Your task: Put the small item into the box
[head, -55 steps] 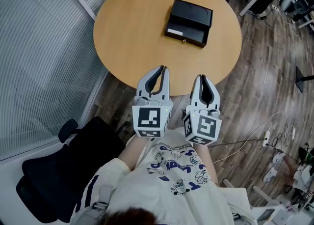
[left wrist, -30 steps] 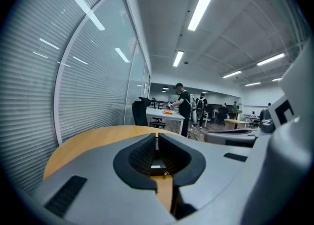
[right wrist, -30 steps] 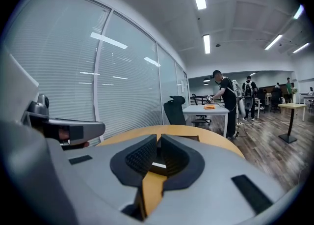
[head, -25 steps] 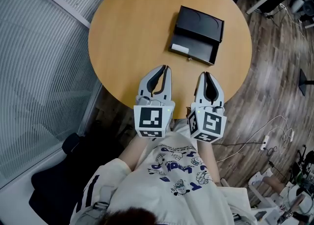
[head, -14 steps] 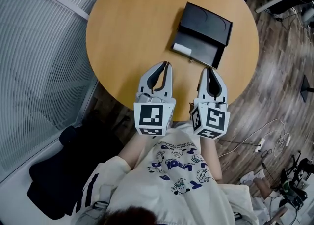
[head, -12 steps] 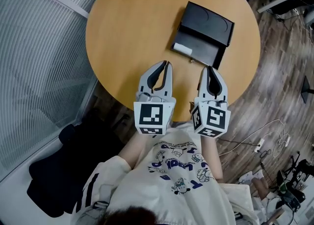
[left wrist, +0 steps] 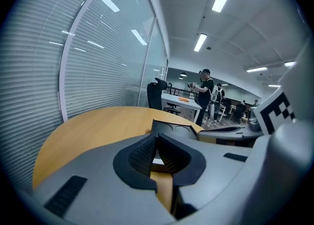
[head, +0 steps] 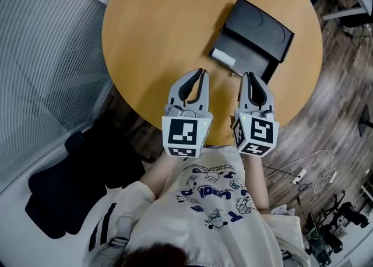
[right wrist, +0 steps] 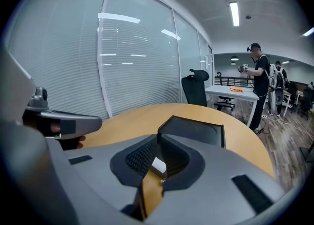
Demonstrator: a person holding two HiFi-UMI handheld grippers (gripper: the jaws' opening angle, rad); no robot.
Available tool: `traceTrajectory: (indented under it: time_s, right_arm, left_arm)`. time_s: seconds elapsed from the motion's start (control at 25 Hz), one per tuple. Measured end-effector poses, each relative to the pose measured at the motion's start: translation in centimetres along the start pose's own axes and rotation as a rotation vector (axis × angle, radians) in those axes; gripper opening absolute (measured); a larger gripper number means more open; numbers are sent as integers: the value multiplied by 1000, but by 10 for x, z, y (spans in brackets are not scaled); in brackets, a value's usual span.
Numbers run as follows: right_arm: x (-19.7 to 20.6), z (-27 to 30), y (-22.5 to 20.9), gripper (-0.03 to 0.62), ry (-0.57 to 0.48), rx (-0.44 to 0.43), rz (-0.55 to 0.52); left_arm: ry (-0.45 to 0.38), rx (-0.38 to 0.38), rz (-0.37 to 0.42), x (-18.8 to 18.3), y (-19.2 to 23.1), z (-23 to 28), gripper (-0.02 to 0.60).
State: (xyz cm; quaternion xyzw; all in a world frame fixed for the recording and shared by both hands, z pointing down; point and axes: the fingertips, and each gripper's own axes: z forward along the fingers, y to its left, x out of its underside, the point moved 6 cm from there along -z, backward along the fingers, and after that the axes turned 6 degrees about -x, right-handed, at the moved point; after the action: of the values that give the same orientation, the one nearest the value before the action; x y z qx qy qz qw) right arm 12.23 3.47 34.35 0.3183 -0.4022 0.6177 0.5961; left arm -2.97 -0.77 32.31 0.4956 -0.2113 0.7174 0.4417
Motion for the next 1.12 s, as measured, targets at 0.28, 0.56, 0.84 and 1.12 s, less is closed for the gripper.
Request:
traceTrajectory:
  time_s: [0.28,0.56,0.84,1.12]
  right_arm:
    - [5,31,-16,44,97,-85,-44]
    - [17,51,-26,45,192,-183,-91]
    - [25,68,-29,46,280,-307,-153]
    - [33,86,-34,56,397,-419,-241]
  left_arm:
    - [46,-36,-53,11,-3,22,29]
    - [87,-74,-88,25,-3,35,29]
    - [110,-91,-126,36,-2,42,29]
    - [121,-107,-146,40,-4,51,29]
